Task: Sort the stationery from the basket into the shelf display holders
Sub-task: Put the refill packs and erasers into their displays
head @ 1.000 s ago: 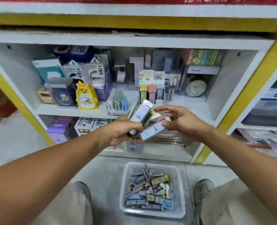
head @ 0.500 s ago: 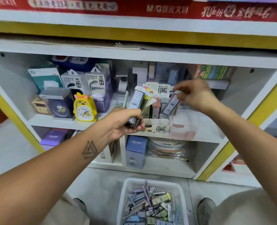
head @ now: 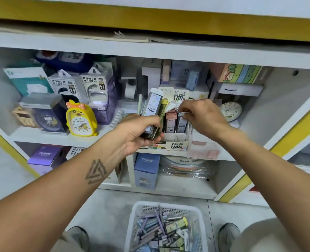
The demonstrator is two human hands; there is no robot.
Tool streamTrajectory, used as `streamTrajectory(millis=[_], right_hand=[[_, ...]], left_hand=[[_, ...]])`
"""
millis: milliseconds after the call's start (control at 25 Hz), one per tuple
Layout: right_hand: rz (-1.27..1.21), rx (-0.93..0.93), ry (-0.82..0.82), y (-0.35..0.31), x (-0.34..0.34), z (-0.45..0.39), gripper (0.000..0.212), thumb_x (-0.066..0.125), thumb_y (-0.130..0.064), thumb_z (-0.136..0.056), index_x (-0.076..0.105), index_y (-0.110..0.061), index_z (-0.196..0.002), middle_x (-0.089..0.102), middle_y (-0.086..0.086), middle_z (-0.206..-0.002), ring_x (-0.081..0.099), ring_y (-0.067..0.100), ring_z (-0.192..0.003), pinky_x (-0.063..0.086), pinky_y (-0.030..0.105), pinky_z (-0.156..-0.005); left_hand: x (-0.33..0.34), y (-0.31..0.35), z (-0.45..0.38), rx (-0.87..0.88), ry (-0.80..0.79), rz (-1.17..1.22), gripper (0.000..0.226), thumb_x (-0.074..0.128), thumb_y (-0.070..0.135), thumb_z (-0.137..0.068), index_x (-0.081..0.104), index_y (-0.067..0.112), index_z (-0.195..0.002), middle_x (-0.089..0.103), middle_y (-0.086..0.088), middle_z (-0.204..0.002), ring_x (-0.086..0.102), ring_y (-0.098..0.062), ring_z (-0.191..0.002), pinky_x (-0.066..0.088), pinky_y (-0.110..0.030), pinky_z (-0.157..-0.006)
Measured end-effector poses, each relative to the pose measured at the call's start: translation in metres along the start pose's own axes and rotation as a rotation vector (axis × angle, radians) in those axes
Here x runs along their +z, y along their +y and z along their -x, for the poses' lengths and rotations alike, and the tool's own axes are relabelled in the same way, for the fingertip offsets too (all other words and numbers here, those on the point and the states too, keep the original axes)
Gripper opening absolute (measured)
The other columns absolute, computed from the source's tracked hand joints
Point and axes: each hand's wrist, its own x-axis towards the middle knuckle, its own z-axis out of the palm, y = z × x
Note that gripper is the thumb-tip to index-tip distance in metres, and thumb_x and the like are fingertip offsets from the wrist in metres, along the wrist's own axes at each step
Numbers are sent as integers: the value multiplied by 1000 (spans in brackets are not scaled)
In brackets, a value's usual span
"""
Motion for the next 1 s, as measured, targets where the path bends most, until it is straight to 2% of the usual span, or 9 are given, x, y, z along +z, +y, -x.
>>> streamTrajectory(millis=[160,200,280,360,440,600,720,840,1000], right_hand=[[25,7,80,0,-1,-8,16,63,-15,-95,74,-17,-107,74,4,-107,66,26,-97,54,38,-83],[-115,74,119,-2,-3,-10,16,61,-13,-96,74,-16,-105,75,4,-104,67,20,-91,54,32,-80],[-635,277,109,-12,-7,-11,13,60,-13,-98,73,-15,-99,74,4,-90,68,10,-69,53,22,-63],[-965,372,14,-21,-10,-10,9,65,-18,-97,71,-12,-94,73,2,-73,67,15,-57,53,24,-53],[-1004,367,-60,-24,-10,-7,7,72,-11,-92,70,-6,-96,73,8,-70,66,18,-58,54,28,-58],[-1010,397,-64,-25,-12,-5,8,72,1,-88,70,-1,-96,72,15,-74,66,22,-62,57,32,-65],[-974,430,20,-21,-17,-7,7,69,4,-88,71,-3,-90,72,8,-67,64,14,-53,55,24,-55],[-984,467,144,-11,-23,-7,11,66,5,-90,72,-4,-89,74,12,-76,64,12,-53,54,20,-54],[-1071,395,61,-9,-23,-2,12,67,7,-90,71,-4,-93,76,14,-80,72,21,-66,60,23,-63]], left_hand=[[3,-2,-2,-10,-8,-5,13,67,-8,-74,60,-3,-83,65,-20,-67,67,-29,-57,53,-29,-51],[4,-3,-2,-13,-11,-4,13,67,-8,-74,60,-3,-83,65,-20,-68,67,-29,-58,53,-29,-51],[6,-4,-2,-16,-18,-8,13,67,-8,-74,61,-4,-85,65,-21,-71,67,-29,-59,53,-29,-52],[7,-5,-2,-15,-21,-19,15,68,-8,-73,62,-4,-86,64,-22,-73,67,-29,-60,54,-29,-52],[8,-6,-2,-13,-15,-24,17,67,-7,-73,62,-3,-89,64,-22,-75,67,-29,-61,54,-30,-53],[8,-7,0,3,-8,-36,18,68,-8,-72,63,-4,-88,65,-22,-75,69,-30,-62,55,-31,-54],[7,-8,0,13,-5,-40,17,68,-8,-71,63,-4,-88,66,-21,-72,69,-31,-62,55,-31,-53],[2,-5,-1,22,41,-16,17,67,-7,-73,62,-4,-88,66,-20,-69,68,-29,-59,52,-28,-50],[-12,2,-2,49,99,43,20,66,-6,-73,60,-5,-92,66,-23,-74,67,-29,-59,50,-27,-49]])
